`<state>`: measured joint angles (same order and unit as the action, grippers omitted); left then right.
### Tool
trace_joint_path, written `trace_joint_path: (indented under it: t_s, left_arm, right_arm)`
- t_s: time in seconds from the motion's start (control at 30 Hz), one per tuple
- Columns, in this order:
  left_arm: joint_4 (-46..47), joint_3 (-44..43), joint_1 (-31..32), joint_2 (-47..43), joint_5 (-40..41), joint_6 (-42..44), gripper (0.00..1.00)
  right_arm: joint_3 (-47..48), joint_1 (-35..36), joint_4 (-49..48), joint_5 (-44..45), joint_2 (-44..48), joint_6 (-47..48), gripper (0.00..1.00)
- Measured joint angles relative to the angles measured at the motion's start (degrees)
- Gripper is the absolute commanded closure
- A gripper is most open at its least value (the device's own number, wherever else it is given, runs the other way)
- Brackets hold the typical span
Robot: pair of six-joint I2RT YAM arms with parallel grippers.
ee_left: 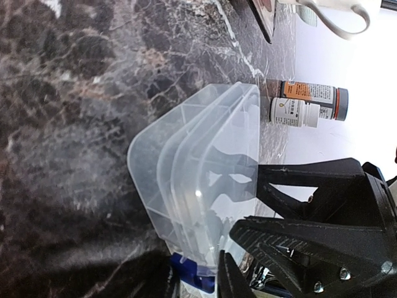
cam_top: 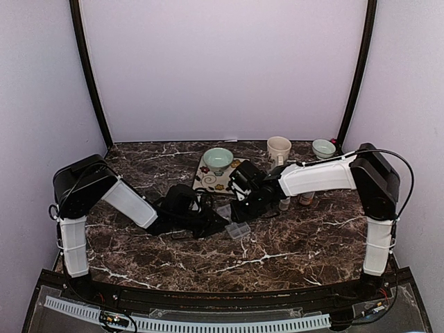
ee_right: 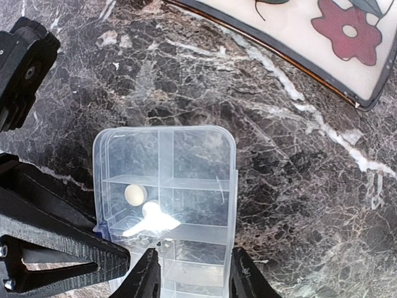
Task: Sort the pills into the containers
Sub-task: Close the lid of the pill container.
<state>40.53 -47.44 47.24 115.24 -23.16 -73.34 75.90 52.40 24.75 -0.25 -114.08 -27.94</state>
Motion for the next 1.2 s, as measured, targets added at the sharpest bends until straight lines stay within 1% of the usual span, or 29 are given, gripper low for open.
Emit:
trace_joint_path:
  t_s: [0.07, 0.13, 0.27, 0.67, 1.07, 1.13, 1.17, 1.2]
  left_arm:
    - [-1.9, -0.5, 0.1, -0.6, 0.3, 1.3, 0.67]
    - [-3.9, -0.7, 0.3, -1.5, 0.8, 3.1, 0.62]
    - [-8.6, -0.5, 0.8, -4.3, 2.6, 6.4, 0.59]
    - [-13.1, 2.9, 1.3, -9.2, 5.3, 9.8, 0.59]
    - [-20.5, 5.9, 1.8, -15.2, 9.1, 12.3, 0.59]
    - [-21.3, 5.9, 1.8, -15.6, 9.7, 12.7, 0.6]
    - [-21.6, 6.0, 1.8, -15.8, 10.0, 12.9, 0.62]
    - [-21.8, 6.0, 1.8, -15.9, 10.3, 13.0, 0.69]
  right_arm:
    - [-0.5, -0.1, -0.7, 0.0, 0.3, -0.2, 0.63]
    - [-0.8, -0.1, -1.5, -0.2, 0.5, -0.4, 0.63]
    - [-1.1, -0.1, -3.7, -1.7, 0.3, -0.4, 0.63]
    - [-1.7, 0.1, -7.5, -6.2, -0.5, -0.4, 0.63]
    - [-2.1, 0.5, -9.0, -8.8, -1.0, -0.6, 0.63]
    - [-2.1, 0.5, -9.1, -9.0, -1.0, -0.7, 0.63]
    - [-2.1, 0.5, -9.2, -9.0, -1.0, -0.7, 0.63]
    - [-2.2, 0.5, -9.2, -9.0, -1.0, -0.7, 0.63]
